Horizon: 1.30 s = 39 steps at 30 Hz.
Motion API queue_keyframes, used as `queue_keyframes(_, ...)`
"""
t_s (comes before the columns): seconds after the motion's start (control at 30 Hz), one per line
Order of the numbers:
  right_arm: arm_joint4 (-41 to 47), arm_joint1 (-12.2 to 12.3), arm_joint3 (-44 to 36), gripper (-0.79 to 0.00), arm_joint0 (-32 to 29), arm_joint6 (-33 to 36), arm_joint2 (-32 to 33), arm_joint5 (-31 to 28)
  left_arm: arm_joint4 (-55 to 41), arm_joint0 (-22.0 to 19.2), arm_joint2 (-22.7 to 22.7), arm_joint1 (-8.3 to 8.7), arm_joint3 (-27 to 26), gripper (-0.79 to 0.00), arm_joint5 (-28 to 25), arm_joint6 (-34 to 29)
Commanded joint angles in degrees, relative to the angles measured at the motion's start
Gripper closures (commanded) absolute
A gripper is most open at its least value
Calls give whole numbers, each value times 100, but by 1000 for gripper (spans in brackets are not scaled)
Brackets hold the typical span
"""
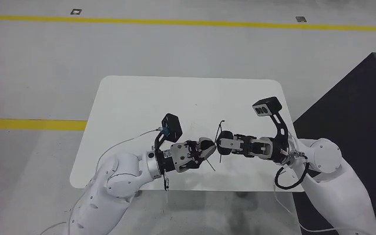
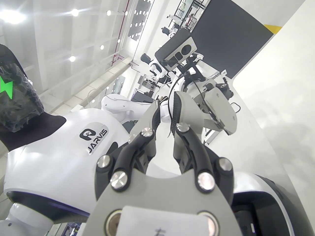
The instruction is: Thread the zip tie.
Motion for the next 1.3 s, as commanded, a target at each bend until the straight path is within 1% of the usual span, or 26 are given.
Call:
queue_keyframes(0.0, -9, -4, -3, -102, -5, 0, 11, -5, 13, 3, -10, 2, -10, 0, 0, -8)
queue_keyframes(0.2, -21, -15, -14, -95, -21, 27, 37, 2, 6, 23, -24, 6, -27, 0, -2, -3)
queue_keyframes(0.27, -13, -19, -15, -123, -27, 36, 43, 12, 8, 27, -27, 5, -32, 0, 2, 9)
queue_keyframes(0.43, -18, -30, -30, -102, -31, 32, 61, 25, -11, 24, -24, 4, -34, 0, 7, 15)
queue_keyframes(0.47, -19, -32, -28, -71, -32, 38, 66, 27, -12, 22, -24, 3, -27, 0, 2, 20)
queue_keyframes(0.5, -20, -33, -35, 0, -27, 42, 75, 26, -8, 14, -26, 3, -29, 0, -4, 23)
queue_keyframes(0.87, 122, -58, -145, 0, -35, 56, 141, -7, 5, -9, -13, -3, -11, 0, 2, 37)
queue_keyframes(1.27, 273, -70, -283, 0, -89, 36, 381, -50, -9, -37, -1, -6, 7, 0, 14, -13)
